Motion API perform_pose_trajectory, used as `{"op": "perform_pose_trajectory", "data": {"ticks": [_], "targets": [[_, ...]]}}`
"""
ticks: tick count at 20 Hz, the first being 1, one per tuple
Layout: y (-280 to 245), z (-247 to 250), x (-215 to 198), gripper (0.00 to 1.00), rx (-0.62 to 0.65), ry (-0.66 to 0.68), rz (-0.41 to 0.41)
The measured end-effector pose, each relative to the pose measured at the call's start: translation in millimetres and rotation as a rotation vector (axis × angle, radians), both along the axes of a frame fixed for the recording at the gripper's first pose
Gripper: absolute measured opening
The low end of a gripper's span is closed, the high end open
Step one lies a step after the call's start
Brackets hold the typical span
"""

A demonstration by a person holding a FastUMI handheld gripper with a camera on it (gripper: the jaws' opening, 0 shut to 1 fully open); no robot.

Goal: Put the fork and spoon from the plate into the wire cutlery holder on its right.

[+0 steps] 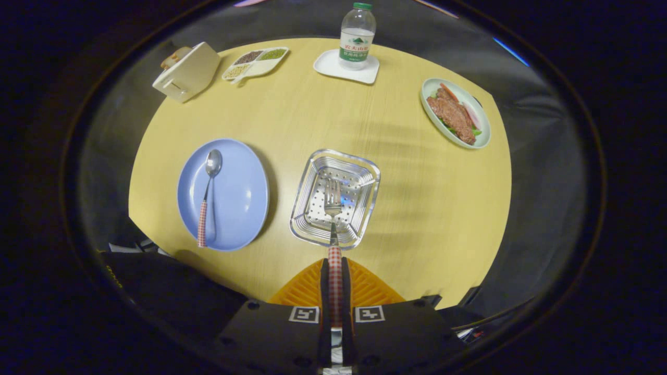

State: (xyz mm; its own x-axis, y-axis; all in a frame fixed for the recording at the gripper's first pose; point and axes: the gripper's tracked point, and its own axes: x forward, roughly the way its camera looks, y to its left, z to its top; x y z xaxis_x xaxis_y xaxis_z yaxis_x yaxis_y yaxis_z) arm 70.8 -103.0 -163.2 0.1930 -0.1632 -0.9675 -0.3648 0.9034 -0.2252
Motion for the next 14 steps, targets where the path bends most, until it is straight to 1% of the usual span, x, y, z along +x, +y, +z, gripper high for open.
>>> {"op": "perform_pose_trajectory", "data": {"ticks": [5, 6, 8, 10, 14], "targets": [[9, -10, 4, 0.14, -0.007, 0.028, 0.017], [11, -7, 4, 0.18, -0.003, 0.023, 0.011], [11, -5, 5, 0.18, 0.008, 0.008, -0.010], [13, -1, 7, 0.38, 0.030, -0.018, -0.032], [14, 14, 17, 0.80, 0.086, -0.124, -0.081]]}}
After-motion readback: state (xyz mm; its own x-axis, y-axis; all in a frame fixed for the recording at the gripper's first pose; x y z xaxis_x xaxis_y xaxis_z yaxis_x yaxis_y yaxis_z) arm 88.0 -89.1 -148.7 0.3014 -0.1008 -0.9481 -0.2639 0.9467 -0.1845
